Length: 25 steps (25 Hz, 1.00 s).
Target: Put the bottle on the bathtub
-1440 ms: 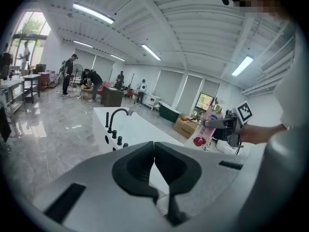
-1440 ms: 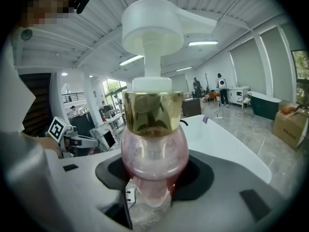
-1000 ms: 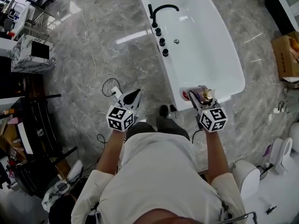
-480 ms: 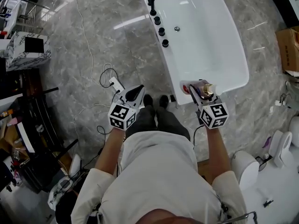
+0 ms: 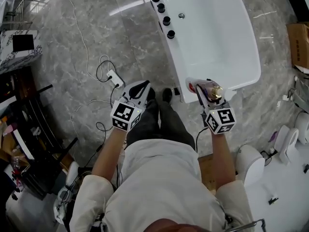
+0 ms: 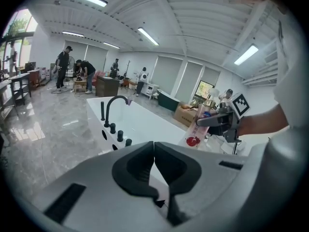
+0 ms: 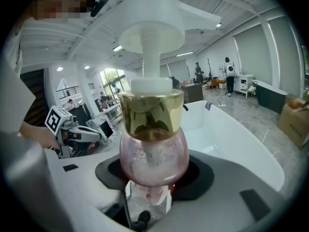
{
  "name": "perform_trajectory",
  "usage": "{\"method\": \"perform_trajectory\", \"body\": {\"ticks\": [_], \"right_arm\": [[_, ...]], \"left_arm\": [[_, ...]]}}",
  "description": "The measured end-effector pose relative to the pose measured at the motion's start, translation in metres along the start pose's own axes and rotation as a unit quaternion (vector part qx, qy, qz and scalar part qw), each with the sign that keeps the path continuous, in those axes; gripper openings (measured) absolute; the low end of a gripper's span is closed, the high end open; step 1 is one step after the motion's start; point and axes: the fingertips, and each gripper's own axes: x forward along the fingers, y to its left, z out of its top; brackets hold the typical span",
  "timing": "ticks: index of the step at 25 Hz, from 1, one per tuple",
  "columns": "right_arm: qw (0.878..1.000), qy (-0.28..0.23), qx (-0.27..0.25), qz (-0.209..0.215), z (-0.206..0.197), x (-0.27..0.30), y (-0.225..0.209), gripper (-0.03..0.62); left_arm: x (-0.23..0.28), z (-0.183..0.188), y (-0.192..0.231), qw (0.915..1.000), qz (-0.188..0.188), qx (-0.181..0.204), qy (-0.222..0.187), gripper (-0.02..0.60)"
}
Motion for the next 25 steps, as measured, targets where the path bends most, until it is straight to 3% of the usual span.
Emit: {"method": "perform_trajectory", "body": {"ticks": [25], "right_arm": [[0.997, 0.051, -0.030, -0.045, -0.135, 0.137, -0.048, 0.232]], "left_arm": [[0.099, -0.125, 0.053, 0.9981, -0.033, -0.010, 0.052, 0.009]]}}
